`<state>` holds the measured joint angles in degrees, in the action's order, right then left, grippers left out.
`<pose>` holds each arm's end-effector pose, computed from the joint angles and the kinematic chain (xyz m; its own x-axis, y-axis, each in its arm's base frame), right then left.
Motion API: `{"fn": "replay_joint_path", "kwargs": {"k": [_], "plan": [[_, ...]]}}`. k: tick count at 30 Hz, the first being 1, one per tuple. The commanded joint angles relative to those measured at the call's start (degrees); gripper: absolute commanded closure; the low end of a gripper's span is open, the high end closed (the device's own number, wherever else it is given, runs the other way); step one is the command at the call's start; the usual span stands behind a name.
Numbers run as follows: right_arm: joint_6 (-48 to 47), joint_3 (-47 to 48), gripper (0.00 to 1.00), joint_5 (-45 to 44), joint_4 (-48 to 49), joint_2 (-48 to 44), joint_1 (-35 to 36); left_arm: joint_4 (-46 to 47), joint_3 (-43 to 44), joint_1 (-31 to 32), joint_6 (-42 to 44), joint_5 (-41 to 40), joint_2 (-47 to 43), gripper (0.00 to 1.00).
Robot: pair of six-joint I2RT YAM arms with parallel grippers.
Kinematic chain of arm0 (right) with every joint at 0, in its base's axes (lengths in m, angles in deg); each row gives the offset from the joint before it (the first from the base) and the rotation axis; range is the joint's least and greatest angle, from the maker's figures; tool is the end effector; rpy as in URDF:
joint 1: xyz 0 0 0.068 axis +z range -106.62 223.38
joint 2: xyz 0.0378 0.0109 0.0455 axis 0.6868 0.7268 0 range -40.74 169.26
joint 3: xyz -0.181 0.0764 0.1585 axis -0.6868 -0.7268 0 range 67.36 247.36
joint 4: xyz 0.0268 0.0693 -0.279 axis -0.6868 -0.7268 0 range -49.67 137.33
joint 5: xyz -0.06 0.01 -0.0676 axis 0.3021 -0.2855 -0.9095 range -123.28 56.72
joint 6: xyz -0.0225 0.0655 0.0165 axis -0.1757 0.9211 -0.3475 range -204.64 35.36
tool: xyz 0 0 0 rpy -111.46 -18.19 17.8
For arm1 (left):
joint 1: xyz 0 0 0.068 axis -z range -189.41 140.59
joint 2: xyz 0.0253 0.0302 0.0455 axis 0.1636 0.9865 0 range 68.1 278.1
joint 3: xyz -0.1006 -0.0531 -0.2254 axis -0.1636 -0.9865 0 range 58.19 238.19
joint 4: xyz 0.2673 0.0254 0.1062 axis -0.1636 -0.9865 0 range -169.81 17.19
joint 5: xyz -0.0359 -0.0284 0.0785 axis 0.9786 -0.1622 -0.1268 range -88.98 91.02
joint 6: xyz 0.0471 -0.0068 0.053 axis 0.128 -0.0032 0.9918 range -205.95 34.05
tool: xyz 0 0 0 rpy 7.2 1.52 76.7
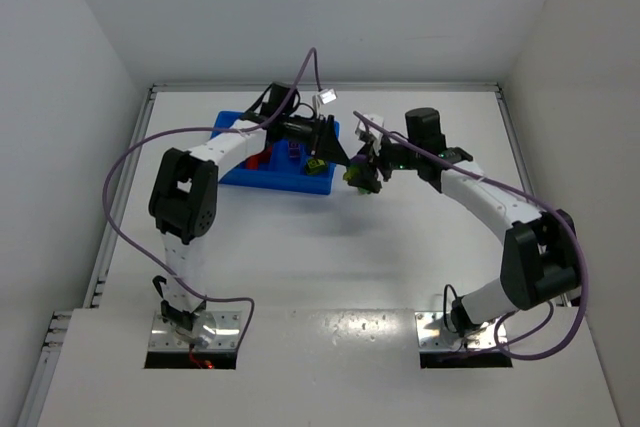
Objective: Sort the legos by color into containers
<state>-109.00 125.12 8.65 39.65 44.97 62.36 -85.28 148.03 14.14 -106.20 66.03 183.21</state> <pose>0.3347 0.1565 0.2118 -0.1901 -0.3899 -0.9010 -0.9156 0.4017 0.0194 0.4136 -0.2383 0.2103 -0.8122 0.1947 -0.5499 0.5806 0.1792 -0.7942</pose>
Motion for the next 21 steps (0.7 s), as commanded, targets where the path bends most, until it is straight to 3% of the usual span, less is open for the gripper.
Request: {"fn": "replay_joint_path", "kwargs": {"k": [1, 17, 18, 21], "plan": [[-1.9, 0.6, 1.0, 1.1, 3.7, -2.0, 1.4, 1.6, 3.3, 1.3, -0.7, 0.0, 1.3, 0.16], [-3.1, 2.2, 1.0, -0.4, 3.7, -0.4, 1.4, 1.6, 5.1, 2.5, -0.1, 2.2, 2.3, 0.14], [-2.5, 2.2, 1.0, -1.0, 4.5, -0.4, 1.4, 1.6, 5.6, 3.0, -0.1, 2.2, 2.3, 0.17], [-2.0, 2.2, 1.0, -3.1, 5.9, -1.5, 1.9, 1.6, 5.6, 3.0, -0.1, 3.6, 3.5, 0.39]]}}
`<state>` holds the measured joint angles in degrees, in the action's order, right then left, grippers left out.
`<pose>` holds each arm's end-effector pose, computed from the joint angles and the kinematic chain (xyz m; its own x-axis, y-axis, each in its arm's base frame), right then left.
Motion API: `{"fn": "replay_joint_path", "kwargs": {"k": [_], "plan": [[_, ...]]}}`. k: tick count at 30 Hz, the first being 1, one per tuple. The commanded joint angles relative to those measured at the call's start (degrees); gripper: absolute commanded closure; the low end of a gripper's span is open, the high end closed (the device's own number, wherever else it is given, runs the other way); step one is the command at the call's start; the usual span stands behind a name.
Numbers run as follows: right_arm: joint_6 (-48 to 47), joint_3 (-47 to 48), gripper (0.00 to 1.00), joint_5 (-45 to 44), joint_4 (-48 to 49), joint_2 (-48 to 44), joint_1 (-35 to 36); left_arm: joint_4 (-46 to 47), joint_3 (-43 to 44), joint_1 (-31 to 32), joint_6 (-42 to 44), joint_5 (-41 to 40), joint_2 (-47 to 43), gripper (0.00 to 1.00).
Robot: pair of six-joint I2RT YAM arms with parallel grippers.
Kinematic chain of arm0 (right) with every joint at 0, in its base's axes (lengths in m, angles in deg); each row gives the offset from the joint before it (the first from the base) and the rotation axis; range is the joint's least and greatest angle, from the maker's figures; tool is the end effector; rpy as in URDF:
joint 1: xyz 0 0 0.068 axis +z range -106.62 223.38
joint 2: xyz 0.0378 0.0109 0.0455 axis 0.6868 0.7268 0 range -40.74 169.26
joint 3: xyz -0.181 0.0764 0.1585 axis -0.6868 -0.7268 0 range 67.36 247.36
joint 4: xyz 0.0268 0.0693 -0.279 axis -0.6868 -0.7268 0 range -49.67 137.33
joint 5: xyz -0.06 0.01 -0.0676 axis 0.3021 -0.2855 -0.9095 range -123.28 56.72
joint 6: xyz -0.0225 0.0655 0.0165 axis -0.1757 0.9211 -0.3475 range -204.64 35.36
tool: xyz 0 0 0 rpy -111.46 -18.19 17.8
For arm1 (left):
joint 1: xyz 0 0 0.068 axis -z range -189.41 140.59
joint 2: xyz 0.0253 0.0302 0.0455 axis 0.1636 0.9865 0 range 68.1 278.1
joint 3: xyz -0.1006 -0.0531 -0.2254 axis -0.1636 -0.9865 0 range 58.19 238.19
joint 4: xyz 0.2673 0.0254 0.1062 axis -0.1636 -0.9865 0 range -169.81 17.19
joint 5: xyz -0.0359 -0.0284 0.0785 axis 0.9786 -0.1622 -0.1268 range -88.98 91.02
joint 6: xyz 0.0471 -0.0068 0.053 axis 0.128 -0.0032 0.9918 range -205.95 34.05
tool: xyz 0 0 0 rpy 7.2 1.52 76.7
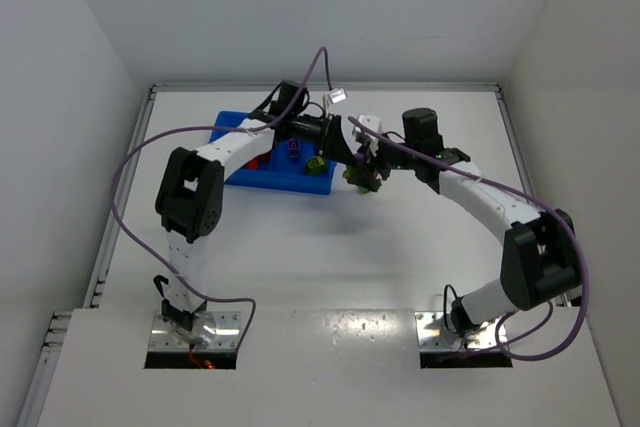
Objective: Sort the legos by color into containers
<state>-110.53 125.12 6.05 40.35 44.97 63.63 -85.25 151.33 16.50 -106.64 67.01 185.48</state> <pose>0.3340 0.1627 0.2119 -0.1534 -0.4166 -0.8960 -0.9141 0.4044 -0.0315 0.4124 -0.2599 0.2130 -0.7983 0.2282 -0.5574 0.5929 0.1351 -0.7938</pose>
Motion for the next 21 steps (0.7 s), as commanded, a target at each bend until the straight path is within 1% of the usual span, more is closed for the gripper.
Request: {"fn": "replay_joint_path", "kwargs": {"k": [1, 3, 4, 5, 6, 7, 8, 9, 10, 11, 12, 13, 14, 15, 16, 18, 21], "plan": [[0.1, 1.7, 1.0, -1.8, 5.2, -2.1, 0.7, 1.5, 2.3, 1.2, 0.4, 2.6, 1.9, 0.54], [0.8, 1.7, 1.0, -3.6, 5.2, -2.9, 0.7, 1.5, 2.8, 1.7, 0.4, 3.3, 2.5, 0.72], [2.3, 1.0, 1.0, -4.2, 5.2, -4.0, 0.7, 1.5, 2.8, 1.7, 0.4, 3.3, 2.5, 0.88], [3.4, 0.2, 1.0, -4.7, 5.2, -4.7, 0.7, 1.5, 2.8, 2.3, 0.4, 3.3, 3.1, 0.95], [4.6, -0.4, 1.0, -5.9, 5.2, -5.5, 0.7, 1.5, 3.4, 3.1, 0.4, 3.3, 3.6, 1.0], [7.8, -1.7, 0.94, -6.7, 5.2, -7.4, 0.7, 1.5, 3.4, 3.1, 1.9, 3.3, 3.6, 1.0], [9.7, -2.3, 0.81, -7.5, 5.2, -8.4, 0.1, 1.5, 3.4, 3.7, 2.4, 3.3, 3.6, 1.0], [11.5, -2.3, 0.63, -8.1, 5.2, -9.3, 0.1, 1.5, 3.4, 4.4, 2.9, 3.3, 4.3, 1.0], [12.8, -2.3, 0.45, -9.0, 2.9, -10.3, -0.6, 1.5, 3.4, 4.4, 3.5, 3.3, 4.3, 1.0], [14.3, -1.3, 0.23, -10.1, -1.7, -12.0, -1.4, 4.2, 3.4, 5.1, 3.5, 4.1, 5.0, 1.0], [15.0, -1.2, 0.16, -10.1, -1.7, -13.1, -2.1, 4.2, 3.4, 5.9, 2.9, 5.1, 5.0, 1.0], [16.0, -0.7, 0.12, -9.4, -5.3, -14.2, -2.7, 6.7, 3.9, 5.9, 2.1, 5.9, 6.3, 1.0], [16.9, -0.7, 0.08, -8.4, -6.7, -15.6, -3.4, 7.6, 4.4, 6.8, 1.5, 6.7, 7.0, 1.0], [17.5, -0.7, 0.08, -6.6, -7.9, -18.5, -3.9, 8.4, 5.8, 7.7, 0.9, 8.4, 7.8, 1.0], [18.3, -1.3, 0.07, -5.7, -9.4, -20.1, -4.4, 9.9, 6.6, 7.7, 0.3, 9.0, 8.5, 1.0], [21.9, -2.1, 0.06, -3.9, -11.1, -24.1, -5.0, 9.9, 9.1, 8.9, 0.3, 9.0, 10.5, 1.0], [27.5, -2.1, 0.06, -3.4, -15.9, -25.7, -5.8, 13.3, 11.3, 8.9, -1.8, 10.2, 12.0, 1.0]]}}
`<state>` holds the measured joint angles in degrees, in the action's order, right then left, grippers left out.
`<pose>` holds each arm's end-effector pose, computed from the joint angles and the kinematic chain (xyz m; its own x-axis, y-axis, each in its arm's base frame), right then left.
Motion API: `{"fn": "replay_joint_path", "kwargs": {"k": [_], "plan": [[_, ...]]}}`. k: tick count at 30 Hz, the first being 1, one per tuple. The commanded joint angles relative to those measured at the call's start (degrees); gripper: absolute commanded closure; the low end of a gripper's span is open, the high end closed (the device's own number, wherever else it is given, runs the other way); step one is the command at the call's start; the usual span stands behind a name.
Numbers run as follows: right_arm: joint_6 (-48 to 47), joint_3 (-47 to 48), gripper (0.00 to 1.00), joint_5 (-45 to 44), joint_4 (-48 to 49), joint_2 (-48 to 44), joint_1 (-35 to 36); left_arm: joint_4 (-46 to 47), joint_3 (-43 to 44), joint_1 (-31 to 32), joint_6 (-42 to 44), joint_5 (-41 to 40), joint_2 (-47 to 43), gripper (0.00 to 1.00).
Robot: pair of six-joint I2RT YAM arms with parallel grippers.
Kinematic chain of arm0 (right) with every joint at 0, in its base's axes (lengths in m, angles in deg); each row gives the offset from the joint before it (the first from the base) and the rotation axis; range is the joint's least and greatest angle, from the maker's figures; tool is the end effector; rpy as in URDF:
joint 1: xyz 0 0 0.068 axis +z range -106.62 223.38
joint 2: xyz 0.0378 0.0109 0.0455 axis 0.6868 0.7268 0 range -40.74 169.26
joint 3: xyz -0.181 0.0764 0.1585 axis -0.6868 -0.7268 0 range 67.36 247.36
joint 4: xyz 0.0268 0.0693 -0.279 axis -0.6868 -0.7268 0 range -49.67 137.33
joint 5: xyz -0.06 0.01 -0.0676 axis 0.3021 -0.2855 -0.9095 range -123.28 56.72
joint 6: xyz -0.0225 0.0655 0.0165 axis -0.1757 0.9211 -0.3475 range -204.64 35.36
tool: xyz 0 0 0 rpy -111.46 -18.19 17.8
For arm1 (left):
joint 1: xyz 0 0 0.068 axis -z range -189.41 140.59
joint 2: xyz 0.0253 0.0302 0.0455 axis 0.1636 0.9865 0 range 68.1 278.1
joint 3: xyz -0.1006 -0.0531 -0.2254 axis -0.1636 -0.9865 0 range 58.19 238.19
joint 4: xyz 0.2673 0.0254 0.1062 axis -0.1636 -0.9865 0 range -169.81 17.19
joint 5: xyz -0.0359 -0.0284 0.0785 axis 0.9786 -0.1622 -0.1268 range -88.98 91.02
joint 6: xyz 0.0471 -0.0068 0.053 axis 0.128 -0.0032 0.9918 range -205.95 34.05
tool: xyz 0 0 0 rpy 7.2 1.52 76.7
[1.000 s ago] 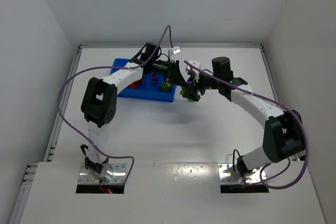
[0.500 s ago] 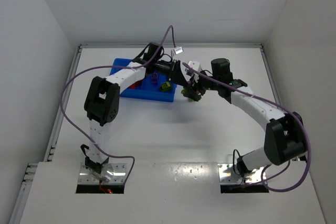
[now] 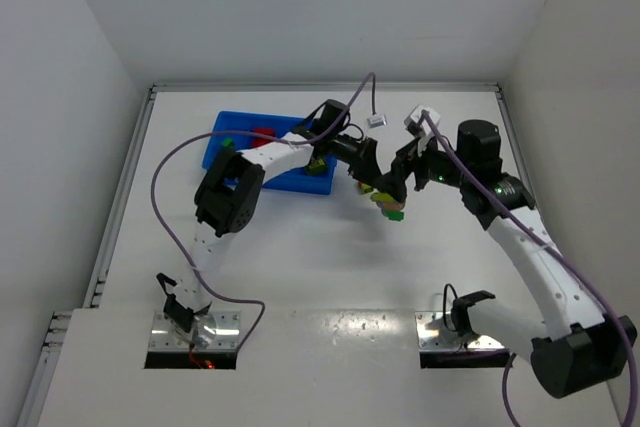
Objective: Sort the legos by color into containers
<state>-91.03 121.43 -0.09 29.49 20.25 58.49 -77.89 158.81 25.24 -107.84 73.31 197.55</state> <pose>0.2745 0.1073 0.3009 -0.3241 -0.1840 -0.9279 -0.7388 0.6619 0.1268 0.3955 -0.3413 0.1703 -0.7328 0.3688 -0.5719 0.5928 -0.0667 -0.8026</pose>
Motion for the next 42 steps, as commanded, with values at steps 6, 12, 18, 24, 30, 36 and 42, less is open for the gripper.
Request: {"fn": "replay_joint_path", "kwargs": {"k": [6, 12, 18, 24, 30, 36, 42], "plan": [[14.9, -1.6, 0.06, 6.3, -9.5, -1.6, -5.4, 7.7, 3.8, 0.2, 2.9, 5.2, -1.6, 1.0], [25.4, -3.9, 0.07, 18.7, -0.2, 2.5, -14.5, 5.1, -3.0, -0.4, 14.3, 7.0, -10.0, 1.0], [26.6, -1.8, 0.14, 36.7, 6.5, 14.7, -19.9, -0.4, -3.4, -2.3, 18.3, 12.3, -11.1, 1.0], [14.5, 3.1, 0.16, 45.7, 1.2, 22.2, -20.1, -0.9, -0.8, -2.8, 18.3, 12.3, -10.5, 1.0], [-4.5, 10.3, 0.16, 47.5, -16.0, 28.0, -19.1, -0.9, 5.6, -2.8, 16.4, 11.7, -6.0, 1.0], [-15.8, 13.5, 0.22, 46.4, -26.7, 33.0, -17.8, -0.9, 10.8, -2.8, 14.4, 10.7, -3.4, 1.0], [-26.2, 16.2, 0.43, 43.8, -35.9, 35.8, -17.3, 6.0, 12.5, -2.8, 7.8, 8.9, -1.5, 1.0]]}}
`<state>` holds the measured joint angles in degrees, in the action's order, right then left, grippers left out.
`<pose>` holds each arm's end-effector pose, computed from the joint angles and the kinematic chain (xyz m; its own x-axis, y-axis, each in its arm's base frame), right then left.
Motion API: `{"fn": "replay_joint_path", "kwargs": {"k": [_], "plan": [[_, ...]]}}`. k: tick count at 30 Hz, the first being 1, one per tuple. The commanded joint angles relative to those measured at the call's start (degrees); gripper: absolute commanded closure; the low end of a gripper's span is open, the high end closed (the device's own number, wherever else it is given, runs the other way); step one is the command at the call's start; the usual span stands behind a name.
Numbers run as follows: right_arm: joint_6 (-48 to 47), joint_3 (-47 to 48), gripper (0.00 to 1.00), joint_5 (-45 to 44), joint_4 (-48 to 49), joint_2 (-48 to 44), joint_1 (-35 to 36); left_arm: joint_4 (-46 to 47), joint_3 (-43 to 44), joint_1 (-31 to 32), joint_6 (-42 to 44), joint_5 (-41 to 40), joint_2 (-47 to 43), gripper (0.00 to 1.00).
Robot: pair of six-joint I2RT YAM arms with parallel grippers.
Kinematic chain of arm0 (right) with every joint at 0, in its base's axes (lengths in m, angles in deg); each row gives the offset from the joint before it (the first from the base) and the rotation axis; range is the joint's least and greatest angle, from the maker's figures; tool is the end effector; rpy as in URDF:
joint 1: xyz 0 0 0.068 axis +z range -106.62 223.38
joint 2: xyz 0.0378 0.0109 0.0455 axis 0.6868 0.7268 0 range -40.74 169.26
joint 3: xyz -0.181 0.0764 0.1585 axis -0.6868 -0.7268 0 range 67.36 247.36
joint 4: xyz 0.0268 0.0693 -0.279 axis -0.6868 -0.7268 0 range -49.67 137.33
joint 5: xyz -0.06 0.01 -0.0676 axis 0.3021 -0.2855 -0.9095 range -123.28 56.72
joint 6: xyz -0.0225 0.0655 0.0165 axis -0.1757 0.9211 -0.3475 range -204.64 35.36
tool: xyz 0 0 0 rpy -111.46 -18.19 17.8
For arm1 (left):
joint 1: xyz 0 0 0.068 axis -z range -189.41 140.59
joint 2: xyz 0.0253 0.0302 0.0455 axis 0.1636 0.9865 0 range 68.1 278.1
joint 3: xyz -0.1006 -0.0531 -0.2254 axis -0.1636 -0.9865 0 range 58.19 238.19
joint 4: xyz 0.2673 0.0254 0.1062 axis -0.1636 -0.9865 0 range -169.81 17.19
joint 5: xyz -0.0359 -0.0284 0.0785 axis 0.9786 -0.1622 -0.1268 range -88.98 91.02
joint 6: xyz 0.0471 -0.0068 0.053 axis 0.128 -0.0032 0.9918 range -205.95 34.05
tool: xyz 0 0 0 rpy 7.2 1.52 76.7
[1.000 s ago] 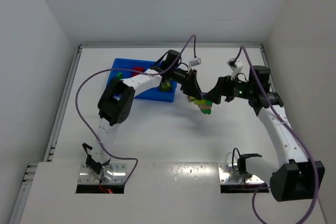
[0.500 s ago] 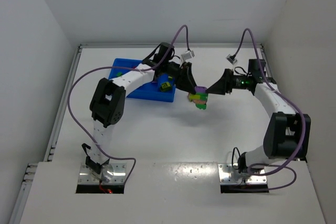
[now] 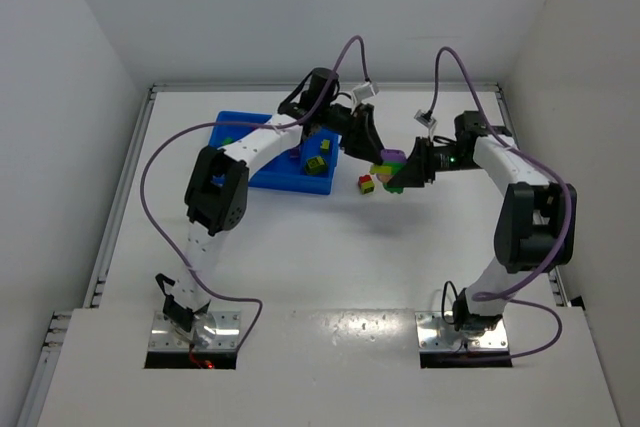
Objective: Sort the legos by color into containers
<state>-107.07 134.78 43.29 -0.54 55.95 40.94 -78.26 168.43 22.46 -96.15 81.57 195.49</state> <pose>0.3381 0.0425 0.1877 -0.8216 -0.0536 -0.5676 -0.5625 0.2387 0.7916 0.4145 -0.3259 0.2509 -0.4735 0.2603 -0.8415 0.7886 -0.3002 -0.5366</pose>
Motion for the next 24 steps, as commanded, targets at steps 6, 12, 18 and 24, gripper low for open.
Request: {"fn": "replay_joint_path", "kwargs": {"k": [6, 12, 18, 24], "plan": [[-10.9, 1.0, 0.9, -1.8, -5.3, 0.1, -0.4, 12.3, 2.1, -0.1, -7.3, -2.9, 1.1, 1.0], [-17.8, -1.8, 0.97, -5.3, -11.2, 0.1, -1.4, 25.1, -0.2, -0.1, -19.0, -7.4, 5.0, 1.0], [-12.0, -1.9, 0.95, -15.8, -6.8, 3.0, -2.0, 17.0, -1.3, -0.6, -13.5, -11.6, 5.6, 1.0], [1.2, -0.1, 0.79, -21.3, 3.7, 5.7, -2.0, 15.8, -5.4, -0.6, -11.7, -12.8, 3.7, 1.0]]}}
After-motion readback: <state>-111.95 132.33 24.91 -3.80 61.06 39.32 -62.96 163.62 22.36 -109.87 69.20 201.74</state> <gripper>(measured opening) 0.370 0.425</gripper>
